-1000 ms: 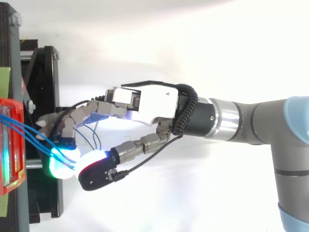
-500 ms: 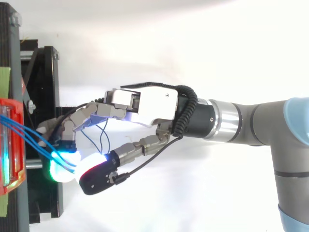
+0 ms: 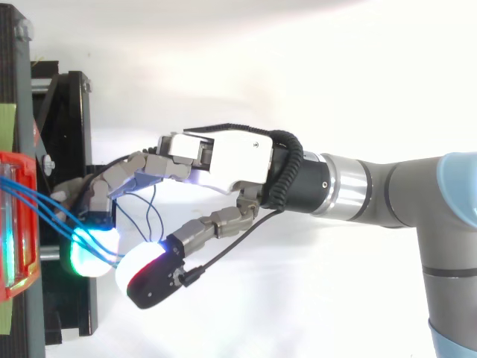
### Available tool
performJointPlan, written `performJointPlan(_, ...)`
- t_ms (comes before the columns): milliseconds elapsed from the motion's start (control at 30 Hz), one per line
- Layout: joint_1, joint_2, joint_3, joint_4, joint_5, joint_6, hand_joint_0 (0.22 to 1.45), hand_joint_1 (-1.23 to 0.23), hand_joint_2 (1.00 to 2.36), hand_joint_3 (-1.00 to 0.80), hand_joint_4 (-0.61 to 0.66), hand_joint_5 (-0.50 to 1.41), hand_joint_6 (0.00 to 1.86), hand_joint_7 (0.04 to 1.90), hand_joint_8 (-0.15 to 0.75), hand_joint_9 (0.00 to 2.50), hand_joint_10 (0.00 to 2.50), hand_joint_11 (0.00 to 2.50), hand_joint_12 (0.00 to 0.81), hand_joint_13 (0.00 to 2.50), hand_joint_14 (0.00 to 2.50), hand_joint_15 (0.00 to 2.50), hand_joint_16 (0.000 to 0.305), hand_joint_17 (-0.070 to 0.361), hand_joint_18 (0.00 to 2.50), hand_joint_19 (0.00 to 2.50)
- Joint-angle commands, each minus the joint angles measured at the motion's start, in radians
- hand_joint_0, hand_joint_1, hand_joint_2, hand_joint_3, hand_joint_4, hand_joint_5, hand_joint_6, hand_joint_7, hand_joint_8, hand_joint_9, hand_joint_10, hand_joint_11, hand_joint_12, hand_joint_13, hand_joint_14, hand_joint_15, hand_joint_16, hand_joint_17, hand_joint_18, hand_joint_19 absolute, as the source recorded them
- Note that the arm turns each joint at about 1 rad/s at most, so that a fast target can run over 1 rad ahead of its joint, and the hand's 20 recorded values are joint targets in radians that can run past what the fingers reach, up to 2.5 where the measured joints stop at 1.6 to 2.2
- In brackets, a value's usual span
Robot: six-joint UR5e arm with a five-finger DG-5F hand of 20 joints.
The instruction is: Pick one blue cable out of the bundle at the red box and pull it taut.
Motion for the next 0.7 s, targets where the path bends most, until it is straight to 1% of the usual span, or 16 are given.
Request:
performJointPlan(0,0.002,-0.001,0.002,-0.001,0.023,-0.009,0.54,-0.71,1.0,-0.47,0.2,-0.16,0.77,0.89,0.338,0.58,0.01,0.28,0.358,0.39,0.01,0.16,0.055,0.123,0.36,0.25)
performJointPlan(167,0.007,-0.001,0.005,0.008,0.025,-0.009,0.55,-0.71,1.0,-0.46,0.19,-0.16,0.77,0.91,0.336,0.59,0.01,0.28,0.356,0.4,0.01,0.17,0.054,0.122,0.37,0.25)
performJointPlan(200,0.009,-0.001,0.005,0.009,0.03,-0.006,0.56,-0.71,1.0,-0.46,0.19,-0.16,0.76,0.91,0.336,0.59,0.01,0.29,0.355,0.4,0.01,0.17,0.054,0.121,0.37,0.25)
performJointPlan(333,0.009,-0.001,0.005,0.009,0.034,0.0,0.57,-0.71,1.01,-0.41,0.19,-0.15,0.77,0.93,0.333,0.6,0.01,0.28,0.351,0.41,0.01,0.17,0.053,0.119,0.37,0.25)
performJointPlan(567,0.009,-0.001,0.005,0.009,0.033,0.008,0.6,-0.71,1.01,-0.34,0.18,-0.16,0.81,0.93,0.333,0.6,0.01,0.29,0.349,0.41,0.01,0.17,0.052,0.117,0.38,0.25)
performJointPlan(667,0.009,-0.001,0.003,0.009,0.034,0.006,0.6,-0.71,1.01,-0.29,0.16,-0.17,0.83,0.97,0.332,0.6,0.01,0.28,0.349,0.41,0.01,0.17,0.052,0.117,0.38,0.25)
